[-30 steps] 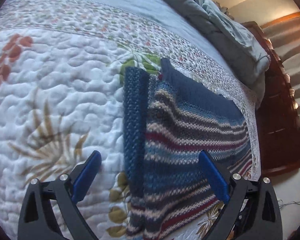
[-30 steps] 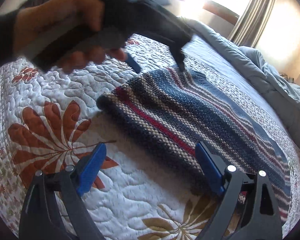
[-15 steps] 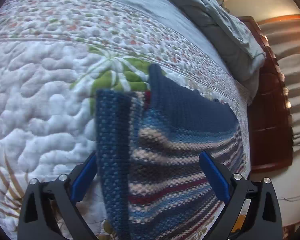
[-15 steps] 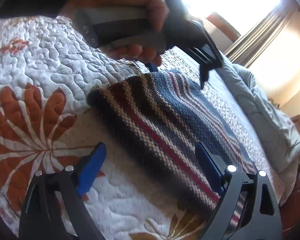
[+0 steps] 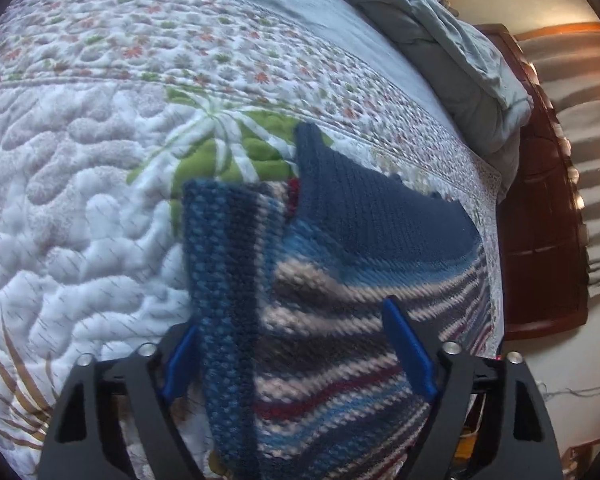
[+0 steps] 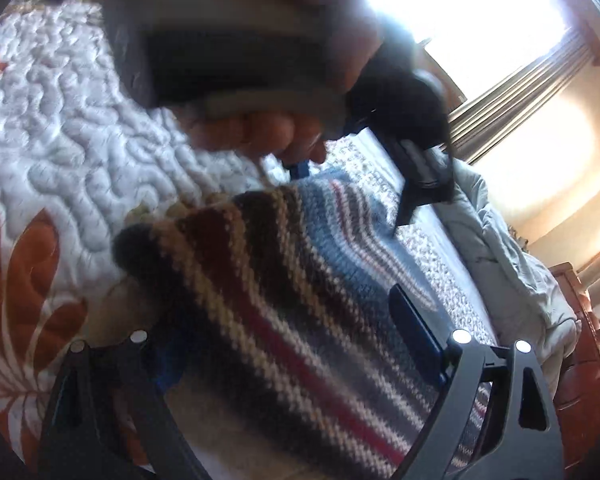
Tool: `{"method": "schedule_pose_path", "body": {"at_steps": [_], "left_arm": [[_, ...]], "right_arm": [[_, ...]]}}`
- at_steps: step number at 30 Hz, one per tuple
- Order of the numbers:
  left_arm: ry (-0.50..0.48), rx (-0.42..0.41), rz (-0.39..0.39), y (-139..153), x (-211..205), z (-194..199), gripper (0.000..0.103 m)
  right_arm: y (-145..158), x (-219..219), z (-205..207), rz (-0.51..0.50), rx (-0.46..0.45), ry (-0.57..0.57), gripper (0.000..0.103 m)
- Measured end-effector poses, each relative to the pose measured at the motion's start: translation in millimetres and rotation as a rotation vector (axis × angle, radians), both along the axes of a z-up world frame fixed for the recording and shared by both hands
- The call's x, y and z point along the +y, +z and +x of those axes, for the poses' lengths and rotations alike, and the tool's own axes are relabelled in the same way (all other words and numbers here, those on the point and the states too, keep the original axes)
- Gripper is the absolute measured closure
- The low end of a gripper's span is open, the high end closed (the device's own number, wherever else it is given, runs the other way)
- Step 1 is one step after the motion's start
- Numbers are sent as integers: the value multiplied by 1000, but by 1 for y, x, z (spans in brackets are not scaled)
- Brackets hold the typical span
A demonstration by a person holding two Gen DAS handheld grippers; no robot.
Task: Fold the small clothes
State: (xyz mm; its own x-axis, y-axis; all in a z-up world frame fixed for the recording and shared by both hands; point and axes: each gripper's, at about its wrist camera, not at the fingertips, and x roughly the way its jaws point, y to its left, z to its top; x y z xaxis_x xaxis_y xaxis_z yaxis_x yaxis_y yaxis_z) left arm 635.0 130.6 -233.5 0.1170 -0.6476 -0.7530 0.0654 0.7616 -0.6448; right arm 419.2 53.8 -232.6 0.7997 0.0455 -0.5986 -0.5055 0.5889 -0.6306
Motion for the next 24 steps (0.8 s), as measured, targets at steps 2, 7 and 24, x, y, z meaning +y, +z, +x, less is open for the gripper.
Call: {"method": "schedule_pose_path", "body": {"at_steps": [2, 7, 24], "left_arm": [[49, 15, -30, -4, 8, 5, 22], [-21, -8, 30, -1, -6, 1, 24], [16, -51, 172, 47, -14, -3, 81]], "right_arm": [[1, 0, 3, 15, 6, -13, 16], [-3, 3, 11, 16, 24, -10, 26], [47, -22, 16, 180, 72, -23, 91]]}}
